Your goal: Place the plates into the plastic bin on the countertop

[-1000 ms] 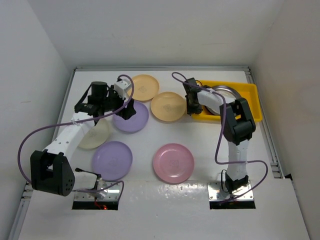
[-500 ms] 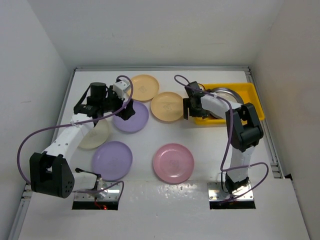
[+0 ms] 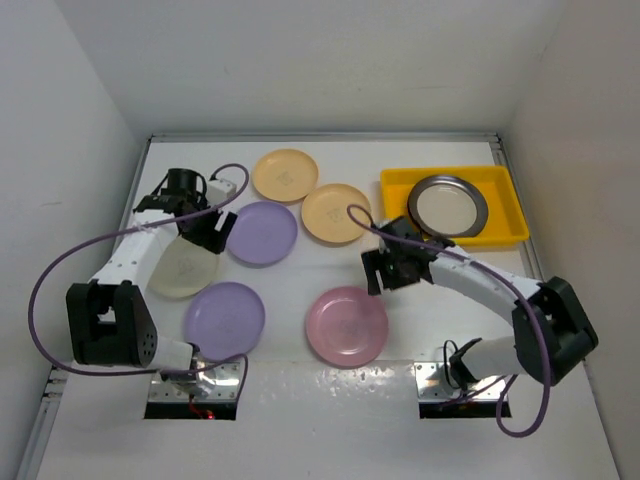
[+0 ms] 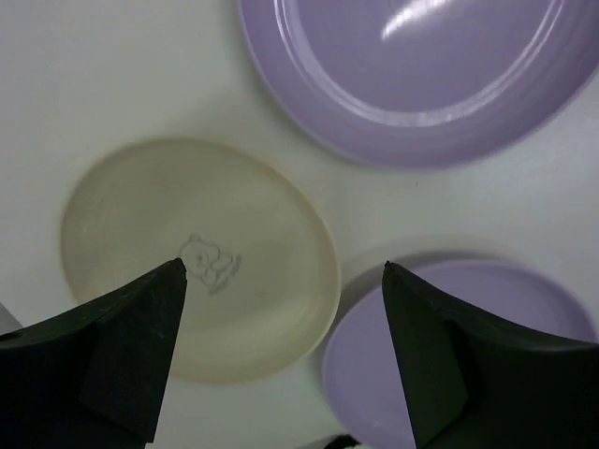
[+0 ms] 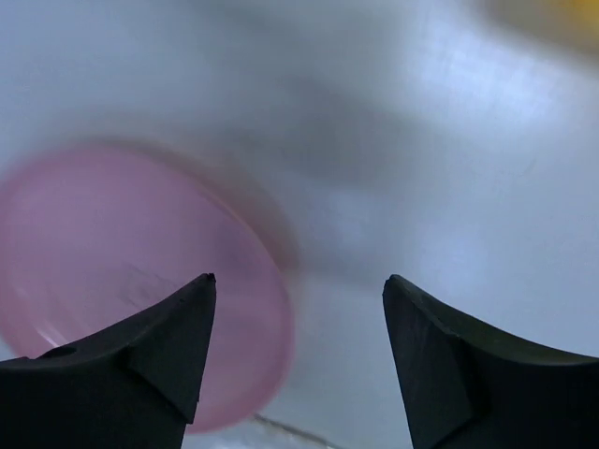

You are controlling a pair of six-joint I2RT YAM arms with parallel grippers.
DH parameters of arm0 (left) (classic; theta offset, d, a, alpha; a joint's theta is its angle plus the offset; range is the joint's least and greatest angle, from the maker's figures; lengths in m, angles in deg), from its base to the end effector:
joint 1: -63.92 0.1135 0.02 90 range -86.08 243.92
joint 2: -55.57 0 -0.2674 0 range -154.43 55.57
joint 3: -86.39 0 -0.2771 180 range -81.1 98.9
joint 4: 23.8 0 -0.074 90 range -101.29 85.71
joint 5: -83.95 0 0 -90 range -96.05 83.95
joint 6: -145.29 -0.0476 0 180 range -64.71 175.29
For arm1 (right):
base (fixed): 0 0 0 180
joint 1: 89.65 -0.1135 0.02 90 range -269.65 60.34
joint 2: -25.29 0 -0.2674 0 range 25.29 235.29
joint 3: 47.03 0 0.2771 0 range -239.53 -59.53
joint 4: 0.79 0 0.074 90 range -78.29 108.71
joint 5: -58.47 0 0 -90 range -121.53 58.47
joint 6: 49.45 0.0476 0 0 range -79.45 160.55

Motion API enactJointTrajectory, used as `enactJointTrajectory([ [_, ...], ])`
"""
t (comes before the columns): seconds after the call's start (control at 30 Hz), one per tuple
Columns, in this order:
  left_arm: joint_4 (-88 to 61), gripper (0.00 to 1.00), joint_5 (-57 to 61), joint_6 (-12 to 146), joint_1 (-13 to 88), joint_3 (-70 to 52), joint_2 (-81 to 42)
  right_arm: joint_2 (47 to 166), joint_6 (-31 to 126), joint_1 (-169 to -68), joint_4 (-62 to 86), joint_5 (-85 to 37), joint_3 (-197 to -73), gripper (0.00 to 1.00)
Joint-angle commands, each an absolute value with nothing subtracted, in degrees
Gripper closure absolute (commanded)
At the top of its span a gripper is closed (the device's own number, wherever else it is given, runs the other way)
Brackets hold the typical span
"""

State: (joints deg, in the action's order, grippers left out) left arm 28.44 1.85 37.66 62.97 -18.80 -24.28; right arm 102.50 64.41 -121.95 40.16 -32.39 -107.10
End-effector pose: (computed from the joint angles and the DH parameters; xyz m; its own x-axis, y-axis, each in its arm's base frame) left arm 0.3142 -0.0118 0.2504 -0.7742 0.3129 -0.5502 0.3412 0.9385 0.0535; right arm 0.2454 0.1543 0.1894 -0.8696 -0.0712 -0.4886 -0.1923 0.9603 0.2022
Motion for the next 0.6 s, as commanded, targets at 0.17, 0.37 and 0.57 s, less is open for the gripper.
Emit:
enactJointTrajectory([
  [0.17, 39.5, 0.14, -2.1, 27.8, 64.0, -29.0, -14.0, 103.4, 71.2, -126.6, 34.1, -28.7, -92.0, 0.36],
  [0.37, 38.4, 0.14, -4.5, 32.0, 67.6, -32.6, -7.5, 99.6, 76.0, -130.3, 33.9, -36.0, -88.0, 0.94],
  [0.57, 36.3, 0.14, -5.0, 35.9, 72.7, -26.5, -8.8, 82.7, 74.2, -125.1, 39.7, -38.7, -95.7, 1.0],
])
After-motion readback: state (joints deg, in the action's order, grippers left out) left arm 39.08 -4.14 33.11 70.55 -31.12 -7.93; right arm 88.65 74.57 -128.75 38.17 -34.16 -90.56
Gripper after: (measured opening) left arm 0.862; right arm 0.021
